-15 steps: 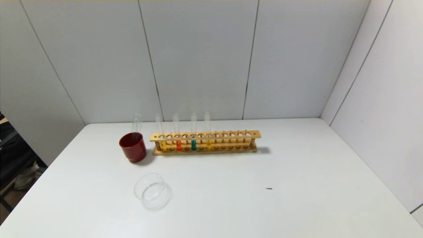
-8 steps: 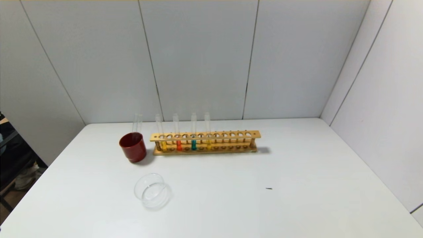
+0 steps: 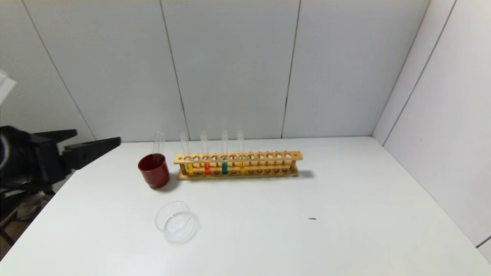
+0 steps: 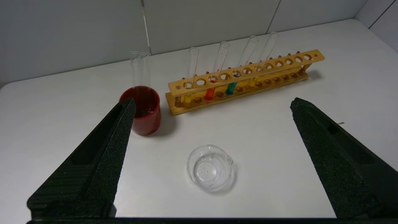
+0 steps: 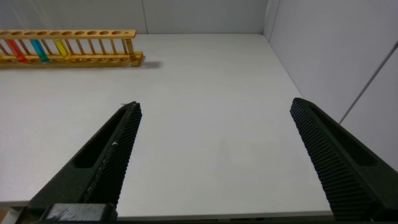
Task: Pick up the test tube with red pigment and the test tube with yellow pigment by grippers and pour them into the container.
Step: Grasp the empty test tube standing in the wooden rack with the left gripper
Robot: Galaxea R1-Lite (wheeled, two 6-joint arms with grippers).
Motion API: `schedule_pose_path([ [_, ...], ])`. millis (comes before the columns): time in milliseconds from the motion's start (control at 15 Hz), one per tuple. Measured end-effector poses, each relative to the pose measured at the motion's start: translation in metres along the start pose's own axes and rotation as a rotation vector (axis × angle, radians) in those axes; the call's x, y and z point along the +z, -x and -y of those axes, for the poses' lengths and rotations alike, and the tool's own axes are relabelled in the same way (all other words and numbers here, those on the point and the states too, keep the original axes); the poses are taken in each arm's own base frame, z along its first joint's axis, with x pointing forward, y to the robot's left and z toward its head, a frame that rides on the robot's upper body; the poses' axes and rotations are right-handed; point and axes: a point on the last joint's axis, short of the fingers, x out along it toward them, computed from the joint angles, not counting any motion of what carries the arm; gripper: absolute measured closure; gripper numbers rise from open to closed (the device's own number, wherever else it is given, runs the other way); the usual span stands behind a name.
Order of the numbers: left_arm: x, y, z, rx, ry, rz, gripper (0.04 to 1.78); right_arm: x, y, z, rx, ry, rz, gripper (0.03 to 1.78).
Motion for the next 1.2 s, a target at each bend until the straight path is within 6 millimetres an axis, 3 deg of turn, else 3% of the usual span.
schedule_pose_path([
  [267,-0.019,-0.072,-0.009,-0.041,0.023,-0.058,0.07,0.0,0.0,0.0,0.0,0.0,0.0,0.06],
  [467,-0.04,-0.113,-0.012,-0.048,0.026,-0.091,0.07,0.0,0.0,0.0,0.0,0.0,0.0,0.06],
  [867,-0.075,-0.177,-0.012,0.0,0.011,-0.107,0.07,0.0,0.0,0.0,0.0,0.0,0.0,0.06],
  [1200,-0.09,-0.214,-0.018,0.048,0.015,-0.133,0.07,0.0,0.0,0.0,0.0,-0.001,0.0,0.06],
])
